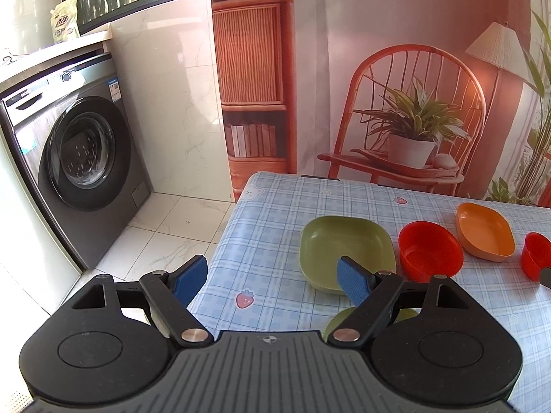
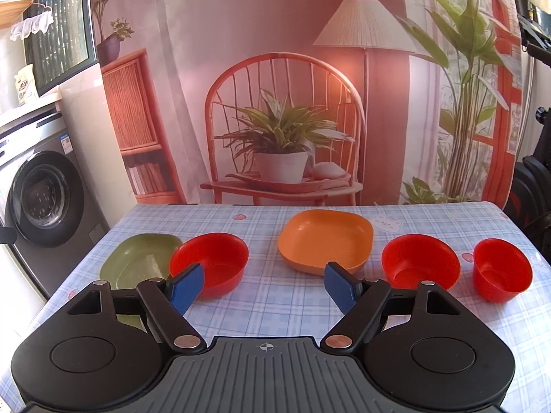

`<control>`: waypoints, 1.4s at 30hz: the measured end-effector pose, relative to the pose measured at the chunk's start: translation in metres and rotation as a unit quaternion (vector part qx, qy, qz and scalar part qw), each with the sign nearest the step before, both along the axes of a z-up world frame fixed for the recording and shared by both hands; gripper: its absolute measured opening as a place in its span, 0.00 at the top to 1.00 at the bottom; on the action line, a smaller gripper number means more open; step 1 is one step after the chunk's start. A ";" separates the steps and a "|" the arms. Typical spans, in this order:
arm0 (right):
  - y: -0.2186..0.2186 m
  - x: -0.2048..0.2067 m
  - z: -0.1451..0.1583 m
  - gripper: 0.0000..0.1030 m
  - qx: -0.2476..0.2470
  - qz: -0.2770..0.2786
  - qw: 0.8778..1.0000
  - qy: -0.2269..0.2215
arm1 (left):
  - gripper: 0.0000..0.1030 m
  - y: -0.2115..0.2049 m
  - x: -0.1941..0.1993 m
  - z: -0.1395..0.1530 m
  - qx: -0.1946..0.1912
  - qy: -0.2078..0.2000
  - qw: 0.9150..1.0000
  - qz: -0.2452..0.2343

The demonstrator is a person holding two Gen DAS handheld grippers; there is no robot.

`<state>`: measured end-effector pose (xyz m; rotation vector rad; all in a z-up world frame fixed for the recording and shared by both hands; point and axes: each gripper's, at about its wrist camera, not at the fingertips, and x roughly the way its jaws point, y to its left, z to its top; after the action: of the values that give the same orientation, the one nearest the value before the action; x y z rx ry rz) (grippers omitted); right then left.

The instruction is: Organize plates and bowls

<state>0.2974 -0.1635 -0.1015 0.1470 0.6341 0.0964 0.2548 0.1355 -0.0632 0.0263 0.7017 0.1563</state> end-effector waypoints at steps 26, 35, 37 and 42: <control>0.107 0.053 -0.089 0.54 -0.004 0.100 0.985 0.142 | 0.28 -0.002 0.038 -0.127 -0.045 0.140 0.988 -0.041; 0.112 0.044 -0.102 0.70 0.002 0.130 0.977 0.171 | 0.61 -0.004 0.031 -0.140 -0.060 0.164 0.984 -0.039; 0.110 0.042 -0.104 0.76 0.005 0.134 0.975 0.177 | 0.68 -0.007 0.028 -0.142 -0.069 0.168 0.982 -0.043; 0.107 0.037 -0.105 0.89 0.024 0.142 0.972 0.187 | 0.85 -0.015 0.024 -0.141 -0.072 0.169 0.982 -0.053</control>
<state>0.3342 -0.0568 -0.2070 0.1204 1.0288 0.3668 0.2789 0.1200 -0.2043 -0.0498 1.0477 -0.0021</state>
